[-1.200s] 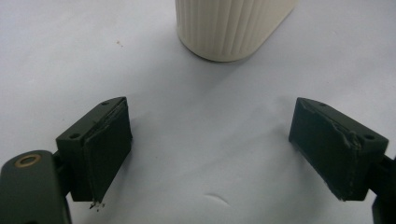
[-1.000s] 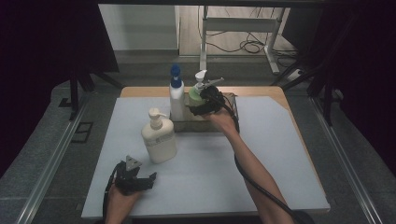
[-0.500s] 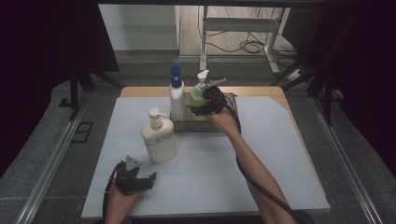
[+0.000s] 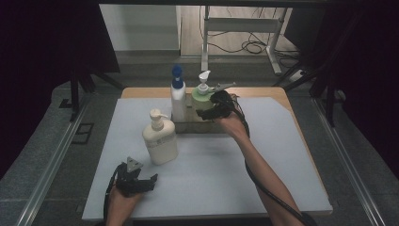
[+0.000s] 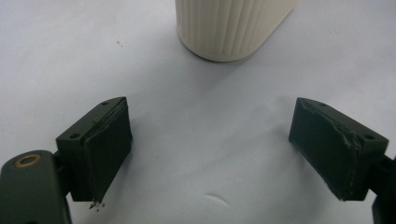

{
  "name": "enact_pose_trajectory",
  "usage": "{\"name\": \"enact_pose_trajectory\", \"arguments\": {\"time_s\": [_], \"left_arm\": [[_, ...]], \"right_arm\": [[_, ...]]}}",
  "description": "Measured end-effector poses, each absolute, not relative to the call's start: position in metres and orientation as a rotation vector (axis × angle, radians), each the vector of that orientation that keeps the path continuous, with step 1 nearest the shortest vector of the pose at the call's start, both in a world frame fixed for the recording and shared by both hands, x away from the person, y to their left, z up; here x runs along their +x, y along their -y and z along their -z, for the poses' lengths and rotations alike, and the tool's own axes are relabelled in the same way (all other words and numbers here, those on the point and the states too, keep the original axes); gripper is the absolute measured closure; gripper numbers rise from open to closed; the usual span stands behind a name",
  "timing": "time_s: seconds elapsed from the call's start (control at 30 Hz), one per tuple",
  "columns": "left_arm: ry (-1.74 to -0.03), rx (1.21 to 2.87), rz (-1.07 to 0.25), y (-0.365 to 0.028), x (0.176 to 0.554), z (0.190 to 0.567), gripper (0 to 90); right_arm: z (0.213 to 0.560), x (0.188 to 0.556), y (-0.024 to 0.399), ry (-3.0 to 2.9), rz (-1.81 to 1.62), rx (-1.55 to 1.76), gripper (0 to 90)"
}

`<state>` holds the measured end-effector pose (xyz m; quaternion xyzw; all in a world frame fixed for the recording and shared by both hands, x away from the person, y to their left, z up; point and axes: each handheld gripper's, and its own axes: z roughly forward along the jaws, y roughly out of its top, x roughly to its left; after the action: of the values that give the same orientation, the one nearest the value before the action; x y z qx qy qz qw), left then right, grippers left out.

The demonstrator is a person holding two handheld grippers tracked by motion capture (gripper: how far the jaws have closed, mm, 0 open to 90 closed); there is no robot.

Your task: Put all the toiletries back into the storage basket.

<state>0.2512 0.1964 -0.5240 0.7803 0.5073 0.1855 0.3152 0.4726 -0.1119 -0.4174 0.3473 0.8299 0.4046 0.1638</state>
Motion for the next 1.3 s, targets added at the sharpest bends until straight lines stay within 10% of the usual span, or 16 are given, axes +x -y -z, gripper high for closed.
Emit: {"name": "enact_pose_trajectory", "arguments": {"time_s": [0.3,0.93,1.3], "left_arm": [[-1.336,2.054,-0.490,-0.196,0.251,0.524,12.9],[-1.337,2.055,-0.489,-0.196,0.251,0.524,12.9],[-1.340,2.048,-0.489,-0.196,0.251,0.524,12.9]], "right_arm": [[0.421,0.468,0.137,-2.416,-1.141,0.997,16.8],[0.434,0.474,0.163,-2.375,-1.089,1.123,84.6],[0.452,0.489,0.151,-2.394,-1.026,1.201,89.2]]}}
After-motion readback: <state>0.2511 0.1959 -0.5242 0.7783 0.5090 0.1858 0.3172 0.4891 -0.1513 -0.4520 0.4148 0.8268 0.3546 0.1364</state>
